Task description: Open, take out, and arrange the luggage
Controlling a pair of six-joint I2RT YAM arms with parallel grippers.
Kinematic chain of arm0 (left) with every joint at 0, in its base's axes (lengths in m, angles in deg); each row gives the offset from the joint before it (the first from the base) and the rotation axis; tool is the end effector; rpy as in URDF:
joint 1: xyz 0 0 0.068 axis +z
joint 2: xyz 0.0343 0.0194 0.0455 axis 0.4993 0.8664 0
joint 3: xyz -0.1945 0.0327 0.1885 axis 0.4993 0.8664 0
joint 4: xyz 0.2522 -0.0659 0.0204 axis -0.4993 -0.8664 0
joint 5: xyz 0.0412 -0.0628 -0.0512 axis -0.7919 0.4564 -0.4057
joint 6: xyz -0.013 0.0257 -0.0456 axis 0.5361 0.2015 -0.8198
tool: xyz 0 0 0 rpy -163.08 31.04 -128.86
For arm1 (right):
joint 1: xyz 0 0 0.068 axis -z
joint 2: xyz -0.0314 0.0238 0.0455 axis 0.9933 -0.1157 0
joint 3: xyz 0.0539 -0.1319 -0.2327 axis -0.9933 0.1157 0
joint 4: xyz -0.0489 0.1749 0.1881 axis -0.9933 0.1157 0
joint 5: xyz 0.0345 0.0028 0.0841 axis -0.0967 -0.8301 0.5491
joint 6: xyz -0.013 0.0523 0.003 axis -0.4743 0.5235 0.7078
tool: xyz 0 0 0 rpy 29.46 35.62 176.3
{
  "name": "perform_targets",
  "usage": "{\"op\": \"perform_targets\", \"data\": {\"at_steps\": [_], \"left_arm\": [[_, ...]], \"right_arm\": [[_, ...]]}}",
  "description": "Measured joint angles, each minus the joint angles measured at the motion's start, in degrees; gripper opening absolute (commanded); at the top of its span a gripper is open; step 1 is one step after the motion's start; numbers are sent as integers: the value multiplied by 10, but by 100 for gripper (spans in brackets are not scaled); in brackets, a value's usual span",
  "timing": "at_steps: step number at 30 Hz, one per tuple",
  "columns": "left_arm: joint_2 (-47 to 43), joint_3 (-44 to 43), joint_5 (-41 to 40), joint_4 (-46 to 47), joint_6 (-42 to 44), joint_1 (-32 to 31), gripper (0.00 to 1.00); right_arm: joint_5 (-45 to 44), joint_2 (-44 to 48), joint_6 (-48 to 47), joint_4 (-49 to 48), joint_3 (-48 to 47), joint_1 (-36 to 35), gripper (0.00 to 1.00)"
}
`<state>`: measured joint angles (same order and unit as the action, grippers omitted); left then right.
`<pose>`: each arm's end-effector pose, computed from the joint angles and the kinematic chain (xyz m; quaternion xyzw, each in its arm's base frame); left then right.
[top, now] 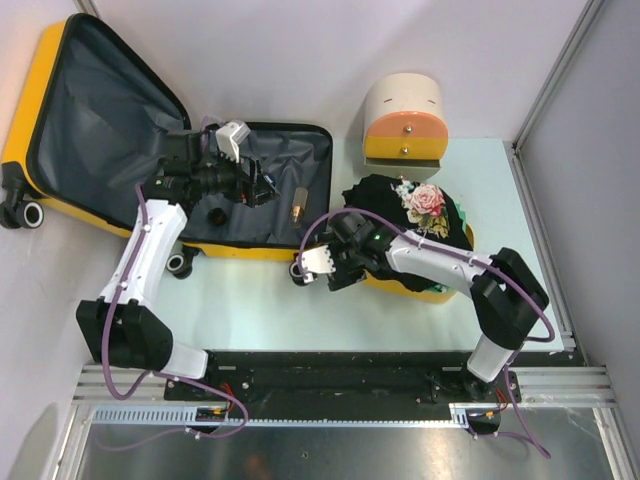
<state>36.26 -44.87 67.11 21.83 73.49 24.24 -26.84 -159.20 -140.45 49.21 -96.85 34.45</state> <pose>0.3062 -0.0539 0.3738 0.2208 0.8194 -0.3214 0.4201 0.2352 0.2747 0.2242 -0.8146 0.4935 -0.0041 0.3046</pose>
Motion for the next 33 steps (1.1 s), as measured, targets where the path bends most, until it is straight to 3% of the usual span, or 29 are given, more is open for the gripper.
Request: {"op": "perform_targets", "data": {"at_steps": [6, 15, 22, 27, 33], "left_arm": [[2, 0, 3, 0, -1, 0, 89], [53, -24, 20, 0, -11, 0, 88], [77, -44, 36, 0, -14, 0, 89], [84, -49, 45, 0, -15, 0, 89], [84, -49, 47, 0, -15, 0, 90]], "right_arm": [[29, 23, -90, 9, 28, 82, 80], [37, 97, -305, 60, 102, 308, 79], [46, 103, -422, 70, 107, 455, 98], [81, 197, -322, 78, 113, 428, 100], [110, 350, 9, 66, 106, 371, 100]]}}
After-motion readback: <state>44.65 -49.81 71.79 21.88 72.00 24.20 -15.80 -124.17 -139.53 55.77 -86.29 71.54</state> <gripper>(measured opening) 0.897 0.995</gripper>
